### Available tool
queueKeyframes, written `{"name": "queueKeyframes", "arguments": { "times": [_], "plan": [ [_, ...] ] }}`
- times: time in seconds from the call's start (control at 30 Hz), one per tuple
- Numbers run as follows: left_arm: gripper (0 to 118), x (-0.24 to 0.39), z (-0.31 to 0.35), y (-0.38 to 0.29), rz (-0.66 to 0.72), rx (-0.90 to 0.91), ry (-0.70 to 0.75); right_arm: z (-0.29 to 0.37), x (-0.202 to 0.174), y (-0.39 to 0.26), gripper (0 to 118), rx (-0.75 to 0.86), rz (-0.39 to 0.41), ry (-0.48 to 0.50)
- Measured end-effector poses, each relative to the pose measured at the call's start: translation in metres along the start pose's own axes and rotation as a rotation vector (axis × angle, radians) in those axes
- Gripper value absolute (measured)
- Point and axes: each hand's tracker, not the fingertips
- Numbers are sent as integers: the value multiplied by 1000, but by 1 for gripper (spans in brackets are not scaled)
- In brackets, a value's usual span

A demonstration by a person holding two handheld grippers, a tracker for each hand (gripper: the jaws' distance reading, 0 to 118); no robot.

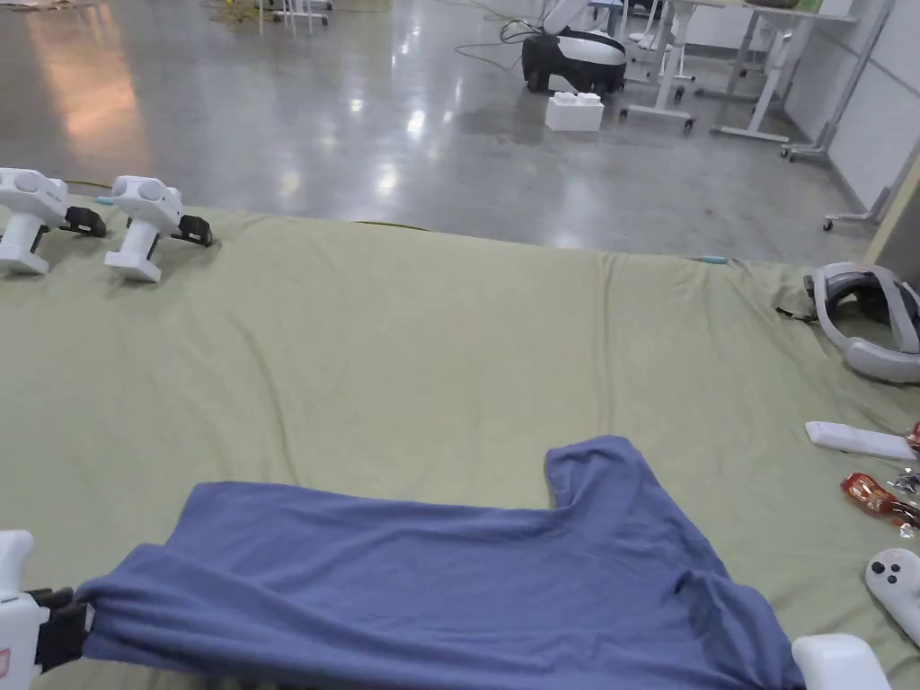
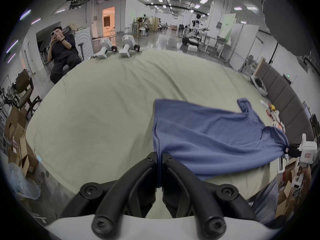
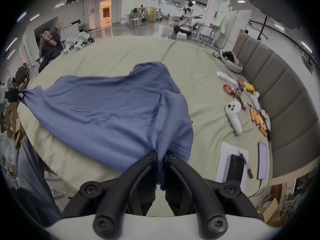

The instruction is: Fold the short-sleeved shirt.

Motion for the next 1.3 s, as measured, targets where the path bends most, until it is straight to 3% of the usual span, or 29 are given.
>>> {"name": "queueKeyframes", "arguments": {
  "times": [0.37,0.47,0.53,0.57,0.6,0.63,0.67,0.83,1.0,1.13,1.27,1.3],
  "plan": [
    [7,-7,-70,-80,-101,-187,93,-57,-15,-59,9,-117,-69,-8],
    [7,-2,-81,-83,-130,-189,106,-59,-17,-58,26,-96,-81,-33],
    [14,3,-77,-82,-141,-173,118,-52,-14,-54,61,-80,-107,-65],
    [21,4,-75,-79,-149,-145,120,-46,-13,-50,64,-62,-132,-65],
    [44,4,-75,-75,-153,-128,114,-39,-12,-46,64,-13,-156,-61],
    [60,4,-74,-70,-142,-109,102,-32,-10,-40,65,29,-175,-49],
    [64,7,-72,-66,-129,-79,90,-25,-11,-33,67,67,-184,-51],
    [64,31,-49,-27,-55,133,12,-1,-30,11,68,279,-121,-101],
    [64,71,-22,15,-31,419,-19,18,-60,59,68,529,-174,-63],
    [64,101,-3,38,-23,589,4,32,-84,90,67,696,-165,-82],
    [62,124,18,54,-65,735,32,43,-103,107,63,841,-168,-126],
    [56,128,22,55,-81,767,30,45,-105,110,54,850,-176,-117]
  ]
}}
